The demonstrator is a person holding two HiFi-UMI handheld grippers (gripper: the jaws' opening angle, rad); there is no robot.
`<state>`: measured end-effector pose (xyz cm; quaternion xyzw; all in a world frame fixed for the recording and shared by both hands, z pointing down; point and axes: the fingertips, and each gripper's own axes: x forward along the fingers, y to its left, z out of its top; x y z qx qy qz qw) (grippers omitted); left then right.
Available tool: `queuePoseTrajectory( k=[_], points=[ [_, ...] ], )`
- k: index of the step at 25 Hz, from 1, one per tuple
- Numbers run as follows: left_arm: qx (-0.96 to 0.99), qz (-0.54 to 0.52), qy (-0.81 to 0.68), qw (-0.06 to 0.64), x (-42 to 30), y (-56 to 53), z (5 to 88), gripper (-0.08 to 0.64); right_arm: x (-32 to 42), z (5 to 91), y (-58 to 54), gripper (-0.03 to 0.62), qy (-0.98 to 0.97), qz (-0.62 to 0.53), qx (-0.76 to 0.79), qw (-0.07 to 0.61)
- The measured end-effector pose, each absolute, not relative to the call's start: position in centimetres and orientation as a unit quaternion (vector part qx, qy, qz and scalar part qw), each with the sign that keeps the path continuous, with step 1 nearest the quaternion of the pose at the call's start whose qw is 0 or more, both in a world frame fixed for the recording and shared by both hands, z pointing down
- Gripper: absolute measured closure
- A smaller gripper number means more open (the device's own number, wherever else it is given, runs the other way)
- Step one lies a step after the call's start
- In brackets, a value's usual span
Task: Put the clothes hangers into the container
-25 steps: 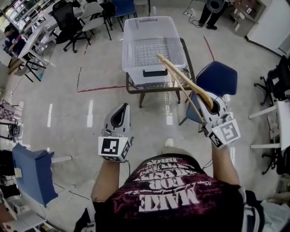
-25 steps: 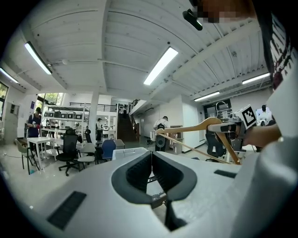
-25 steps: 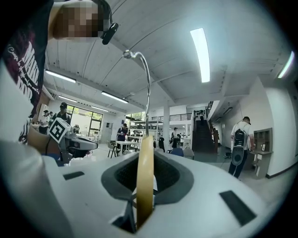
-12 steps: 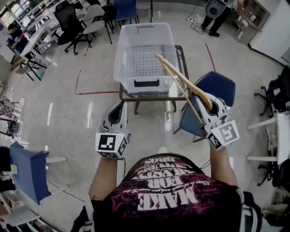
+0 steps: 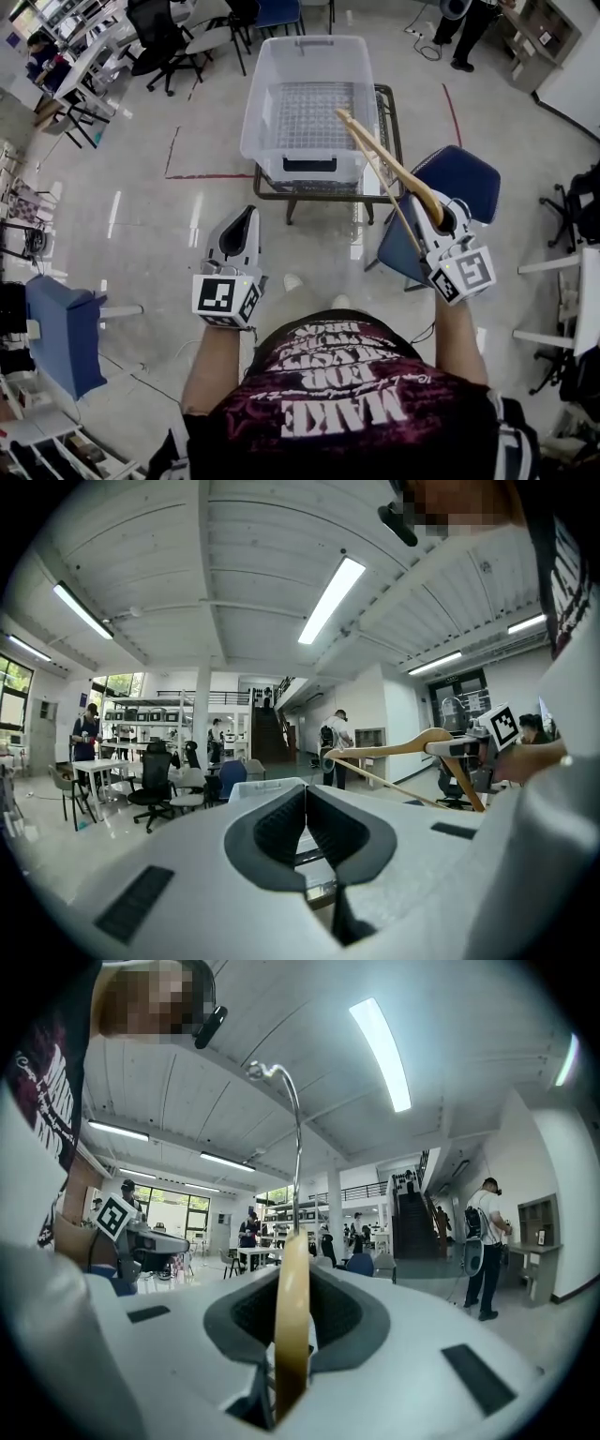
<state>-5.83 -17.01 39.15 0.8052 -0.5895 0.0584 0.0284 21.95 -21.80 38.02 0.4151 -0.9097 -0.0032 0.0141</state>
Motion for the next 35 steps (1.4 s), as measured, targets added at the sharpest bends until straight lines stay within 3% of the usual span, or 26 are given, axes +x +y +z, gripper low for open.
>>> queuePoseTrajectory(
  k=[16, 35],
  points=[
    [0.83, 0.045, -0.554, 0.043, -7.6, -26.3, 40.2, 0.552, 18.2, 37.7, -28.3, 0.533, -0.902, -0.014, 0.43, 0.047],
    [0.851, 0.018, -0.524, 0.03, -15.7, -38.1, 38.5, 0.552, 8.7, 34.5, -39.3, 0.533, -0.893, -0.05, 0.443, 0.051]
  ],
)
